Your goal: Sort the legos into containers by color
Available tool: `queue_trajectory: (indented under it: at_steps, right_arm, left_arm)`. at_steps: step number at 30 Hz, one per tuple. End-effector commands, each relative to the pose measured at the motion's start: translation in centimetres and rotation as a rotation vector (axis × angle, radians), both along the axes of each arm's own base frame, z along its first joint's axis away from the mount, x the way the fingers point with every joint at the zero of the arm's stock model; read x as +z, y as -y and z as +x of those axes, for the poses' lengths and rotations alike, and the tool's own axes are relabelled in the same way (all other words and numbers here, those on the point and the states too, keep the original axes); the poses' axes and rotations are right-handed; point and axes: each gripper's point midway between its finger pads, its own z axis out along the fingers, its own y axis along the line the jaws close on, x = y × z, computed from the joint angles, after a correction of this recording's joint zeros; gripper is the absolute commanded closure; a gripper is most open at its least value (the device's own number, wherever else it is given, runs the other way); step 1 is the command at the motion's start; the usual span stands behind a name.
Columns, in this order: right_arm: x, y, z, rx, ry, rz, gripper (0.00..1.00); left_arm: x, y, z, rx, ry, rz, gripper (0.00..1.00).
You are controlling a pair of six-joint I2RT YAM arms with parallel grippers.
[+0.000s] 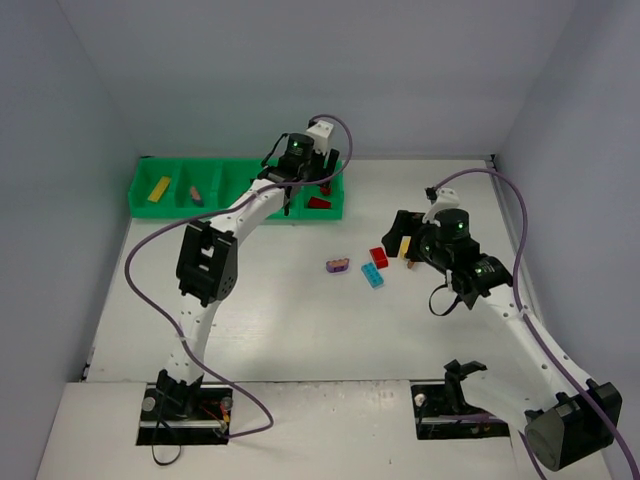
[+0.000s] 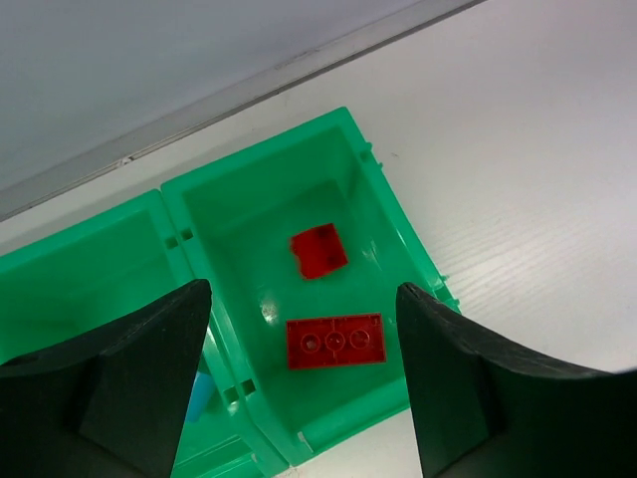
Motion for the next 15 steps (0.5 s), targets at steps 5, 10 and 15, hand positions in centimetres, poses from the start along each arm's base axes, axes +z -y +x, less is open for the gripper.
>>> queue_trajectory:
  at_steps: [5,10,15]
  right_arm:
    - [1.5,-0.2,0.7,0.018,0.061,-0.004,0.18]
    - [1.4,0.0,0.9,0.027,0.070,-0.038,0.18]
    - [0.7,0.0,0.6,0.042,0.057,-0.047,0.18]
  left_arm:
    - [8.9,0.9,-7.6,-0.268,0.088,-0.018,0.31]
    - [5.5,2.2,-16.4,-0.542,-0.062,0.044,0.31]
    - [0.3,4.0,-22.3,-0.699,-0.199,0.097,0.31]
